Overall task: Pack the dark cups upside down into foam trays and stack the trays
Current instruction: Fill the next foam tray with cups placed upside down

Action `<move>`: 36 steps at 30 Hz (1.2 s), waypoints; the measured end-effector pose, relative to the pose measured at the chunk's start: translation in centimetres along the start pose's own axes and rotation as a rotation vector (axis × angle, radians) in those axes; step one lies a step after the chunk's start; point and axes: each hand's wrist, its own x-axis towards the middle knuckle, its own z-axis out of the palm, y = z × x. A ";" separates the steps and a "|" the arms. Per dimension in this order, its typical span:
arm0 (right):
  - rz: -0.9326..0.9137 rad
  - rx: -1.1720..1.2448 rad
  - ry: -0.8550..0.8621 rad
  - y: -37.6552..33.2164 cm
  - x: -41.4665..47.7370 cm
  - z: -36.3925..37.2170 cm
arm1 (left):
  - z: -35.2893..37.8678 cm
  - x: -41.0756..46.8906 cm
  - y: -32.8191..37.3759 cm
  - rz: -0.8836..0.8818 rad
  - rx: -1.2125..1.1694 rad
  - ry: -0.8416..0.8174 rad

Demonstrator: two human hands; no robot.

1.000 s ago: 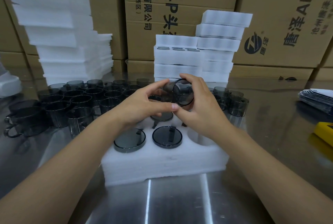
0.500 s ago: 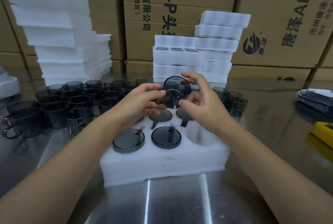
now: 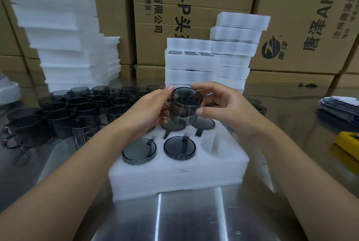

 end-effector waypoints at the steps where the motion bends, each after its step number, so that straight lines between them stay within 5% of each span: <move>1: 0.002 -0.021 -0.015 -0.1 -0.1 0.0 | 0.0 0.0 0.0 0.005 0.012 0.000; 9: 0.007 -0.213 -0.163 -1.2 -0.7 1.8 | 0.3 -0.7 0.3 0.123 0.064 -0.039; 17: -0.077 -0.343 -0.116 -1.7 -1.1 2.7 | 0.1 -1.0 0.3 0.132 0.072 -0.064; 30: 0.085 -0.267 0.041 -2.2 -0.8 -0.8 | 0.3 -0.9 0.8 0.095 0.133 -0.180; 36: 0.219 -0.334 -0.184 -2.9 -1.3 -3.5 | 0.3 -1.1 0.9 0.102 0.185 -0.177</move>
